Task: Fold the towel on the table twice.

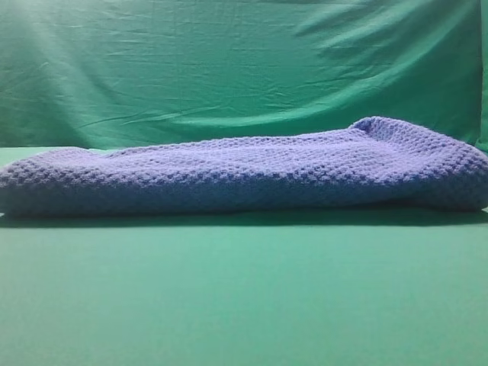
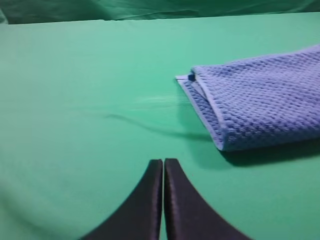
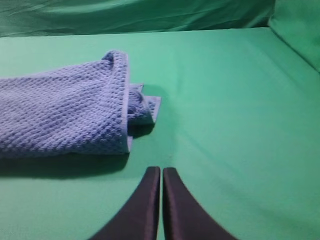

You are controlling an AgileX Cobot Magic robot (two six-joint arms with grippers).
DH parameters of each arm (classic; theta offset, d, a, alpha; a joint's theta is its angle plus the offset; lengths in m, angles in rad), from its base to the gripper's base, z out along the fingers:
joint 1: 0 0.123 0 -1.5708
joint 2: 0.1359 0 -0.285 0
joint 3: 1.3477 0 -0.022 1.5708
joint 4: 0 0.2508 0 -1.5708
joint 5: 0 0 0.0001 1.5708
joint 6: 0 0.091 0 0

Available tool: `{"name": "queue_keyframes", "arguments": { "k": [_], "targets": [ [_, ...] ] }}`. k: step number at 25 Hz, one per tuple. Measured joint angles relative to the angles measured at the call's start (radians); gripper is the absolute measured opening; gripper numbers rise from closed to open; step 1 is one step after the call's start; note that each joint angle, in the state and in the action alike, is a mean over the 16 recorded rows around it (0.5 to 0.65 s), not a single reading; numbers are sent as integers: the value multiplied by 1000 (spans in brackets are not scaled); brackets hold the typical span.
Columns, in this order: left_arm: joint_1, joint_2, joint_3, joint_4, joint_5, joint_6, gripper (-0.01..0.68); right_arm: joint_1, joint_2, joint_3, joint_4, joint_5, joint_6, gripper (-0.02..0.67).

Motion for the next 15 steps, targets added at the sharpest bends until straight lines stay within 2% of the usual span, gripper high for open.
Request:
{"name": "queue_keyframes", "arguments": {
  "k": [7, 15],
  "targets": [
    [88, 0, 0, 0, 0, 0, 0, -84, 0, 0, 0, 0, 0, 0],
    [105, 0, 0, 0, 0, 0, 0, -106, 0, 0, 0, 0, 0, 0]
  ]
}}
